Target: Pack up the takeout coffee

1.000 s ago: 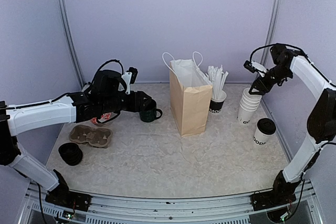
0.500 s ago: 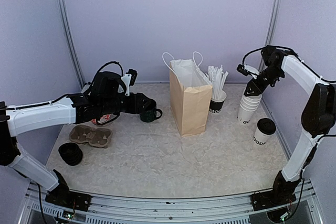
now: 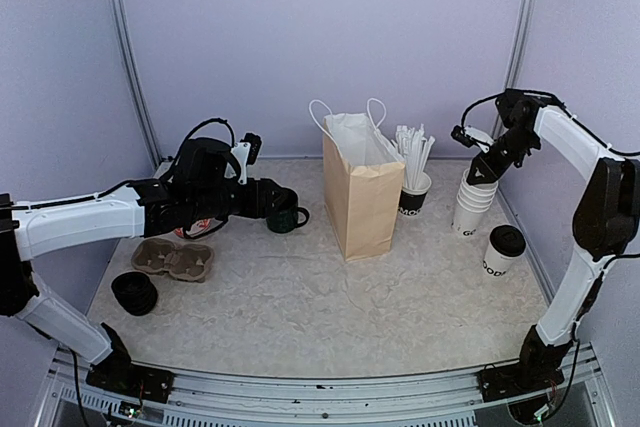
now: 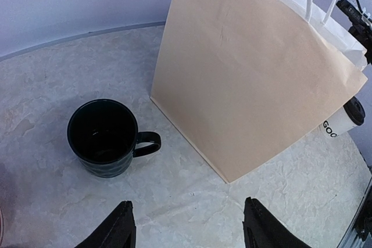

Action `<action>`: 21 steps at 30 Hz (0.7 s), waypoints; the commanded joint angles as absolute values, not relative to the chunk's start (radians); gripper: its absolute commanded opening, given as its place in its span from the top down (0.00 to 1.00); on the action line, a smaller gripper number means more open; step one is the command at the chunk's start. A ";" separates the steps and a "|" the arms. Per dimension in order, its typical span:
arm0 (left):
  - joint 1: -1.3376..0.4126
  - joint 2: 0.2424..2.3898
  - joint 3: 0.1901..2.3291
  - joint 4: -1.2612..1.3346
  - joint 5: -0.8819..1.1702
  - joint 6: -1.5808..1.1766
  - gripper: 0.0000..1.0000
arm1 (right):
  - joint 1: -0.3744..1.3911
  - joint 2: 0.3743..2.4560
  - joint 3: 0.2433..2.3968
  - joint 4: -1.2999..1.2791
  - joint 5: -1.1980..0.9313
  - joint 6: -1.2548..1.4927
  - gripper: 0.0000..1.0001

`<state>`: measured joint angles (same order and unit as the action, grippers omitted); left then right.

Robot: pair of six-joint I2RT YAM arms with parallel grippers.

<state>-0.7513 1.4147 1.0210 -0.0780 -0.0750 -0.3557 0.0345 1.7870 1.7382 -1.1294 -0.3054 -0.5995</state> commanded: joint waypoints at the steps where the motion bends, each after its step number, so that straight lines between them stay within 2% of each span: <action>1: -0.750 1.396 1.005 -0.058 -0.067 -0.359 0.38 | 0.045 1.807 1.744 -1.149 -0.289 -0.586 0.87; 4: -0.750 1.397 1.003 -0.058 -0.066 -0.360 0.38 | 0.046 1.807 1.740 -1.145 -0.281 -0.582 0.88; 6: -0.750 1.399 1.003 -0.058 -0.065 -0.360 0.38 | 0.046 1.807 1.737 -1.142 -0.270 -0.573 0.77; 8: -0.749 1.400 1.002 -0.058 -0.065 -0.362 0.38 | 0.046 1.803 1.735 -1.141 -0.271 -0.569 0.70; 21: -0.750 1.409 1.003 -0.055 -0.059 -0.361 0.38 | 0.046 1.795 1.723 -1.156 -0.301 -0.560 0.69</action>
